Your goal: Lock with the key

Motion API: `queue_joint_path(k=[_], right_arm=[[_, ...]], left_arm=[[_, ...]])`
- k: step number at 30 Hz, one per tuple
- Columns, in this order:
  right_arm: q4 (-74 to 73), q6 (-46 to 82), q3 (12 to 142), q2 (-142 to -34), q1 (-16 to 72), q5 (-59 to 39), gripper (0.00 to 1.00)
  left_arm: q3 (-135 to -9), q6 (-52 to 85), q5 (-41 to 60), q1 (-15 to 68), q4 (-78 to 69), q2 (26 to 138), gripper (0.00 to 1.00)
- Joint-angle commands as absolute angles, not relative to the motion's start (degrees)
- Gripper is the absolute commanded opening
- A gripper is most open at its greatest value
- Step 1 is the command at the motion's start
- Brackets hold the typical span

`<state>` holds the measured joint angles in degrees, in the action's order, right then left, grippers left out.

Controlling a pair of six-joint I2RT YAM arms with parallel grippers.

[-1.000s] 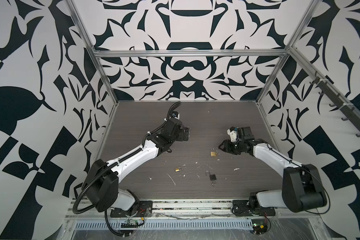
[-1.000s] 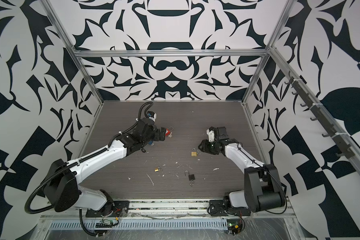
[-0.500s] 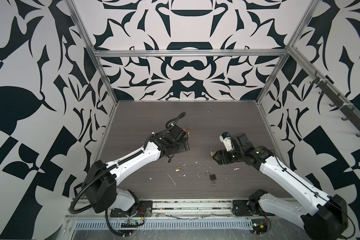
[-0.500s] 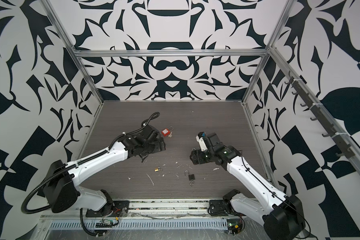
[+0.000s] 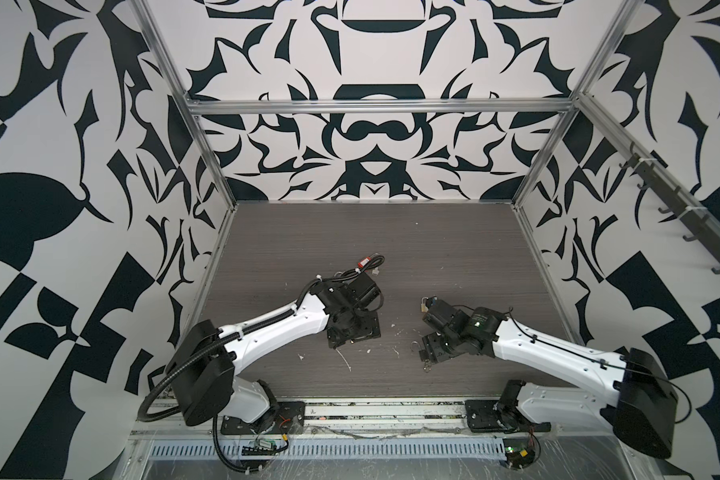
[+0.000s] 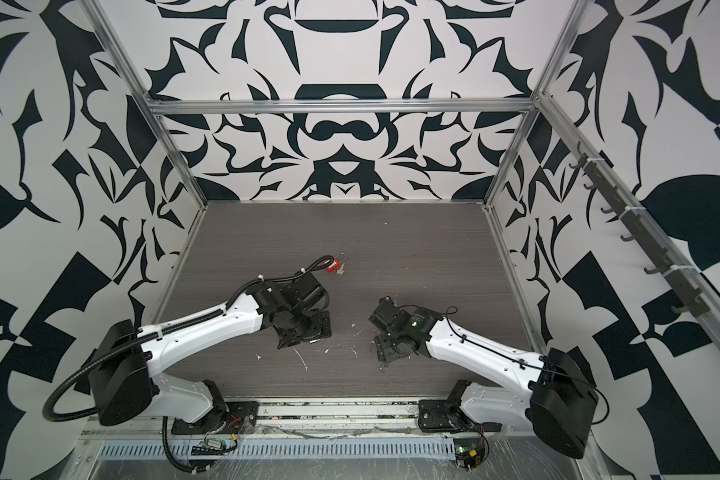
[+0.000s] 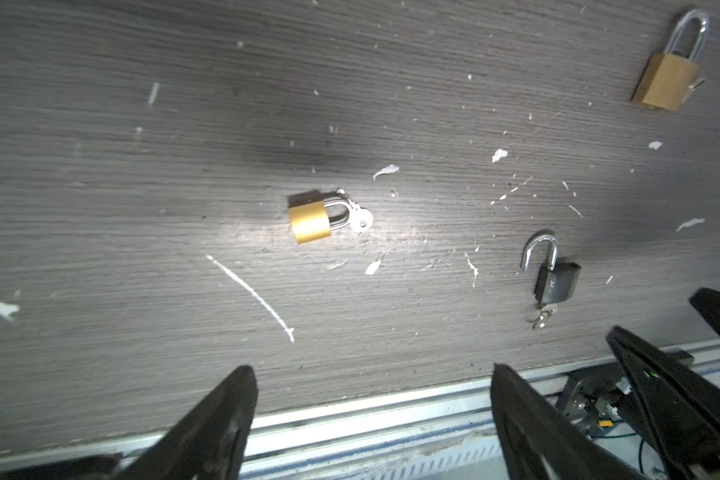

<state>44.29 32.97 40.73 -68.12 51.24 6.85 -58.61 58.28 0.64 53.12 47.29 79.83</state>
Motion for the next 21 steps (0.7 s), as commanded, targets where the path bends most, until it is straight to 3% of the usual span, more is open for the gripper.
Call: queue_joint_path(k=[1,21], right_arm=[[41.28,38.15,40.21,-68.71,52.34,8.93,0.72],[32.96,41.36,40.02,-80.58,52.54,4.95,0.62]], left_arm=[[-56.90,56.42,-3.99,53.15,49.90,75.51,0.90],[-55.90,44.57,-6.04,48.79,45.53,71.31,0.99]])
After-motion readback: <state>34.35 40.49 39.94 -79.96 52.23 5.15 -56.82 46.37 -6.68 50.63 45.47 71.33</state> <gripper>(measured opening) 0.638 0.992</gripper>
